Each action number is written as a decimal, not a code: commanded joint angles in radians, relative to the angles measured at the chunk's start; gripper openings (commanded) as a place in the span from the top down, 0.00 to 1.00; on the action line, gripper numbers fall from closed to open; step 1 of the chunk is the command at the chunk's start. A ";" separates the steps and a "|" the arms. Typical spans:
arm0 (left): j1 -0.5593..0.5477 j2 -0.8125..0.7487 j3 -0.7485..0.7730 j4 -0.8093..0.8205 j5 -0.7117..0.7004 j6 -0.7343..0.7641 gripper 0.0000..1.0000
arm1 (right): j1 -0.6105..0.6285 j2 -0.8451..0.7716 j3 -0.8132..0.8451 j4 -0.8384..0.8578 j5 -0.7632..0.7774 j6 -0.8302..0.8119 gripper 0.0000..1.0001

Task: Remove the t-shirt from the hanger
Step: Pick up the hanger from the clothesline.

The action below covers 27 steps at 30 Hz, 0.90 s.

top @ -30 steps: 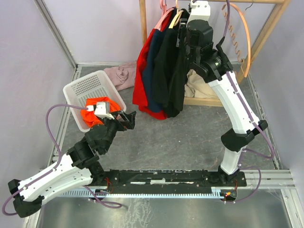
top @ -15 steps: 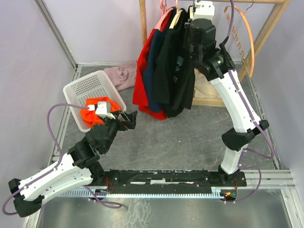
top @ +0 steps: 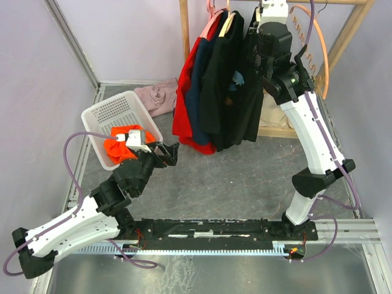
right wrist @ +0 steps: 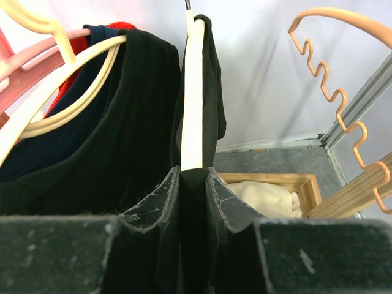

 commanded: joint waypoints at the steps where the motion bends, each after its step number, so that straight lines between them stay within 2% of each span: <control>1: -0.003 0.007 0.011 0.061 0.009 0.040 0.01 | -0.013 -0.049 0.035 0.119 0.003 -0.057 0.89; 16: -0.004 0.054 0.036 0.113 0.065 0.062 0.01 | -0.014 -0.156 0.012 0.181 -0.017 -0.124 0.97; 22: -0.012 0.062 0.045 0.123 0.083 0.058 0.01 | -0.014 -0.233 -0.068 0.191 -0.022 -0.128 0.97; 27: -0.029 0.062 0.060 0.128 0.105 0.061 0.01 | -0.013 -0.317 -0.196 0.197 -0.034 -0.109 0.98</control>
